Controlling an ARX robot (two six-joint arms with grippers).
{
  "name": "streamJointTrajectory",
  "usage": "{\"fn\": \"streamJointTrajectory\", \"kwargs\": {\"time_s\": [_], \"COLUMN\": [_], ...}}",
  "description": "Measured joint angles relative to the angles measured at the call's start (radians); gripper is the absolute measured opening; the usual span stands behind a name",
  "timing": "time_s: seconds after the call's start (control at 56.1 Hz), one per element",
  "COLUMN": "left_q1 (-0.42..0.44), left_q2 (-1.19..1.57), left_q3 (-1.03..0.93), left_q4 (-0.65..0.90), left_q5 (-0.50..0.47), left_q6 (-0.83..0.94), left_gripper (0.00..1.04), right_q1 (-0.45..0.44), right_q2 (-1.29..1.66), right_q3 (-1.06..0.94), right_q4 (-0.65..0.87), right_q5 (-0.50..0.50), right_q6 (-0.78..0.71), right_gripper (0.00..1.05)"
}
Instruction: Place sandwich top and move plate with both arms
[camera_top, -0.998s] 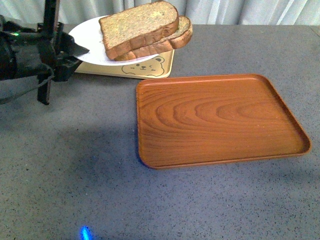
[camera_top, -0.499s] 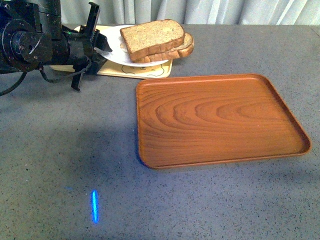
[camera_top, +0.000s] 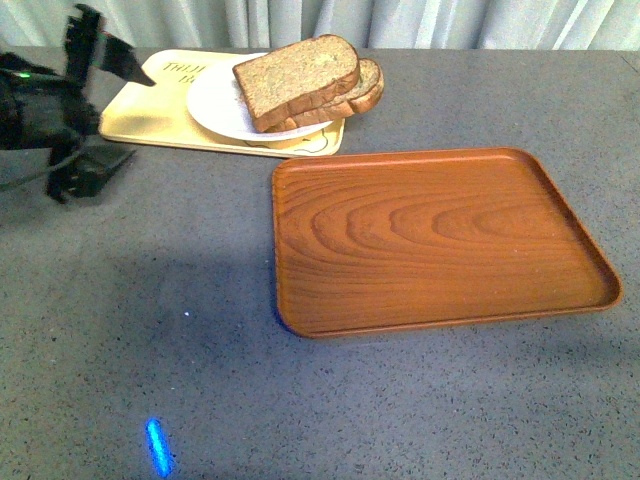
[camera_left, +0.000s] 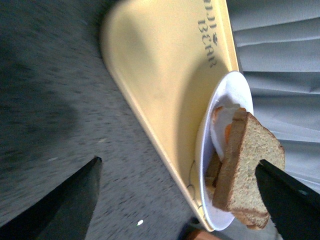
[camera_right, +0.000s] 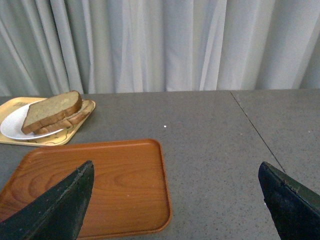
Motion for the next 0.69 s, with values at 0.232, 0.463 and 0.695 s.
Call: {"fn": "streamJointTrajectory", "kwargs": {"time_s": [0.232, 0.463, 0.695], "left_q1": [0.192, 0.243, 0.154], "left_q2": [-0.692, -1.492, -1.732], "left_q3": [-0.676, -0.974, -0.974], "left_q4": [0.436, -0.106, -0.258], "left_q5": [-0.068, -0.037, -0.125], "left_q6": [0.752, 1.022, 1.054], "left_gripper": [0.63, 0.24, 0.02], "right_q1": [0.000, 0.000, 0.000], "right_q2": [0.000, 0.000, 0.000], "right_q3": [0.000, 0.000, 0.000], "right_q4": [0.000, -0.001, -0.001], "right_q5": [-0.001, -0.002, -0.001], "right_q6": [0.000, -0.001, 0.000], "right_gripper": [0.96, 0.96, 0.96]}}
